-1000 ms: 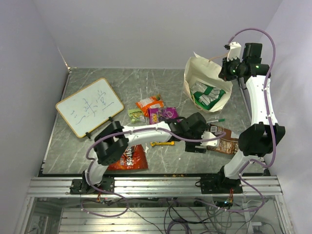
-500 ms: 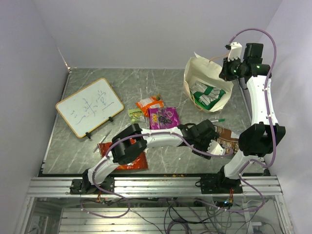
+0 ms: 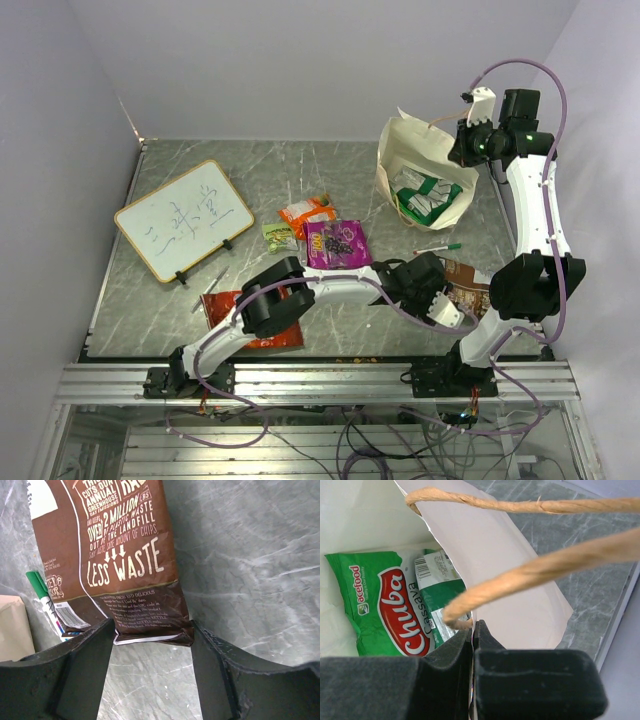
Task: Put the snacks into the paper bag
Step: Pick up the snack from the center of the board.
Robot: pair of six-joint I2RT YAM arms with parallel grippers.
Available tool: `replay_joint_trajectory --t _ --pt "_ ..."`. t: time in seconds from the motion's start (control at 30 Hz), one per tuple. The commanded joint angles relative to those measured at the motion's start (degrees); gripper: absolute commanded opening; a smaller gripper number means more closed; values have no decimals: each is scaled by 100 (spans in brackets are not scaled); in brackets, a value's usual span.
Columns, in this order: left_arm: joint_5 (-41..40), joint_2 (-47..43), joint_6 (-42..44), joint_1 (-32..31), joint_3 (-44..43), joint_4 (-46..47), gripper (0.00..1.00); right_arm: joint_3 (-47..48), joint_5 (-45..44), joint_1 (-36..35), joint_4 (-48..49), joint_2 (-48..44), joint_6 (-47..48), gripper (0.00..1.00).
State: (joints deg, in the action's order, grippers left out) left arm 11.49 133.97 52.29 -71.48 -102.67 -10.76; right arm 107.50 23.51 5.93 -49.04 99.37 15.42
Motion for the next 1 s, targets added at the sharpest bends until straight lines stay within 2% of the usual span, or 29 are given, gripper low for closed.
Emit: replay_joint_trajectory --t 0.0,0.1,0.23,0.4,0.53,0.77,0.97 --pt "-252 169 282 -58 -111 338 69 -83 124 33 30 36 30 0" --pt "-366 187 365 -59 -120 418 62 -80 160 33 17 38 31 0" --pt "-434 159 442 -63 -95 384 46 -89 159 31 13 22 48 0" --pt "-537 36 880 -105 -382 -481 20 -2 174 31 -24 60 40 0" --pt "-689 -402 908 -116 -428 -1070 7 62 244 31 -18 44 17 0" --pt "-854 -1323 574 -159 -492 -2267 7 6 146 31 40 -30 107 0" --pt "-1138 -1888 -228 -173 -872 -3078 7 121 64 26 -86 -43 187 0"
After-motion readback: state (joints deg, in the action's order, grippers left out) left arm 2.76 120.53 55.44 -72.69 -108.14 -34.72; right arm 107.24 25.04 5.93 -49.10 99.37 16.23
